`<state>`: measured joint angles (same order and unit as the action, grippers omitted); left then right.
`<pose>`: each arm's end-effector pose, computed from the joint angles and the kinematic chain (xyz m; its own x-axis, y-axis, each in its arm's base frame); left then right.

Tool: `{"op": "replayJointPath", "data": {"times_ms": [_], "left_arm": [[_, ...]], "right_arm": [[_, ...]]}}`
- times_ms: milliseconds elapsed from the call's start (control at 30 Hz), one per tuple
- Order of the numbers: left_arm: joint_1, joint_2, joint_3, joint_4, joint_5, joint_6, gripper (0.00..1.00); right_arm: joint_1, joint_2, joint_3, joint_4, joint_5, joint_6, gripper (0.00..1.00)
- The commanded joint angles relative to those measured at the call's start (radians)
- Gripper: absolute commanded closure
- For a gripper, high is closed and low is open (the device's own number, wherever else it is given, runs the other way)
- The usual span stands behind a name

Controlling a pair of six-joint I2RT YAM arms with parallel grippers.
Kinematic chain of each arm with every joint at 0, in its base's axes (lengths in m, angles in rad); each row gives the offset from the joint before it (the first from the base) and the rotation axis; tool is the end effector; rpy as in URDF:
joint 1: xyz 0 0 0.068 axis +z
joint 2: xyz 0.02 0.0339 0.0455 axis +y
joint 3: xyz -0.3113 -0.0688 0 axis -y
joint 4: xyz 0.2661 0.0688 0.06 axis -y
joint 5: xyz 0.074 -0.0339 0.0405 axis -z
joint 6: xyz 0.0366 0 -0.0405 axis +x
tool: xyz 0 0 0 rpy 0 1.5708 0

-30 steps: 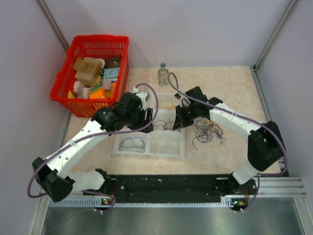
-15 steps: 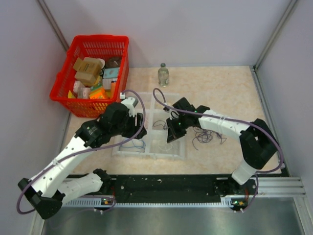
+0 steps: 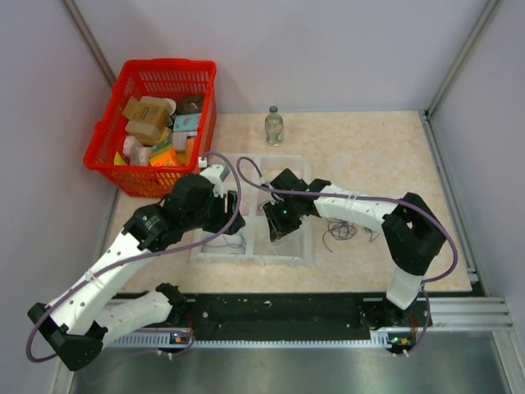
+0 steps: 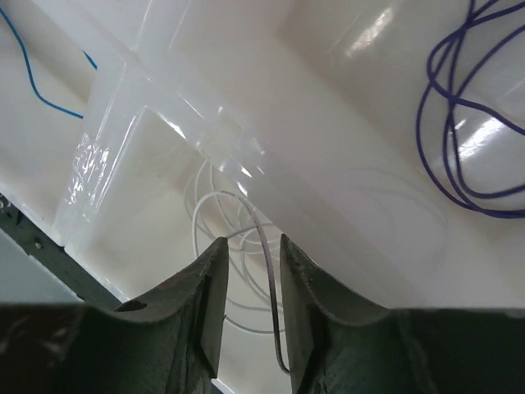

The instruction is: Untangle the cables

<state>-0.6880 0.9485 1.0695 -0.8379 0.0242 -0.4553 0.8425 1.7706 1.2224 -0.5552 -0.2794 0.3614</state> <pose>0.1376 -0.1142 0.3855 -0.7412 0.0402 -0.6701 0.3596 0.8667 -0.3458 0.2516 0.2973 0.2337 -0.8387 -0.4298 -0.3344 -0.5383 0.7473 0.3896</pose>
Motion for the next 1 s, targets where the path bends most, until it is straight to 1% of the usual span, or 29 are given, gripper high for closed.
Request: {"op": "replayJointPath", "data": {"times_ms": [0,133,267,367,433,500,667,767,833,967], "left_arm": [[0.002,-0.022,-0.009,0.039,-0.045,0.000,0.37],[0.002,0.001,-0.002,0.062,-0.050,0.012,0.36],[0.002,0.024,-0.002,0.085,-0.030,0.015,0.36],[0.002,0.036,0.000,0.094,-0.029,0.012,0.36],[0.002,0.042,0.003,0.095,0.002,0.017,0.36],[0.002,0.045,0.009,0.092,0.003,0.020,0.36],[0.002,0.044,0.018,0.071,0.003,0.024,0.36],[0.004,0.036,0.014,0.069,-0.006,0.027,0.36],[0.002,0.032,0.006,0.079,-0.007,0.029,0.36],[0.002,0.036,0.001,0.086,0.002,0.032,0.36]], "right_arm": [[-0.006,-0.111,0.017,0.000,0.074,0.002,0.67],[-0.006,-0.192,0.037,-0.054,0.089,0.022,0.59],[-0.011,-0.230,0.065,-0.124,0.121,0.047,0.48],[-0.013,-0.235,0.072,-0.155,0.129,0.051,0.45],[-0.014,-0.231,0.069,-0.153,0.140,0.047,0.45],[-0.014,-0.211,0.077,-0.153,0.140,0.028,0.46],[-0.014,-0.148,0.086,-0.137,0.132,0.008,0.55],[-0.013,-0.117,0.072,-0.109,0.102,0.007,0.66],[-0.013,-0.094,0.065,-0.091,0.089,0.004,0.72],[-0.003,-0.030,0.071,-0.014,0.046,-0.001,0.76]]}}
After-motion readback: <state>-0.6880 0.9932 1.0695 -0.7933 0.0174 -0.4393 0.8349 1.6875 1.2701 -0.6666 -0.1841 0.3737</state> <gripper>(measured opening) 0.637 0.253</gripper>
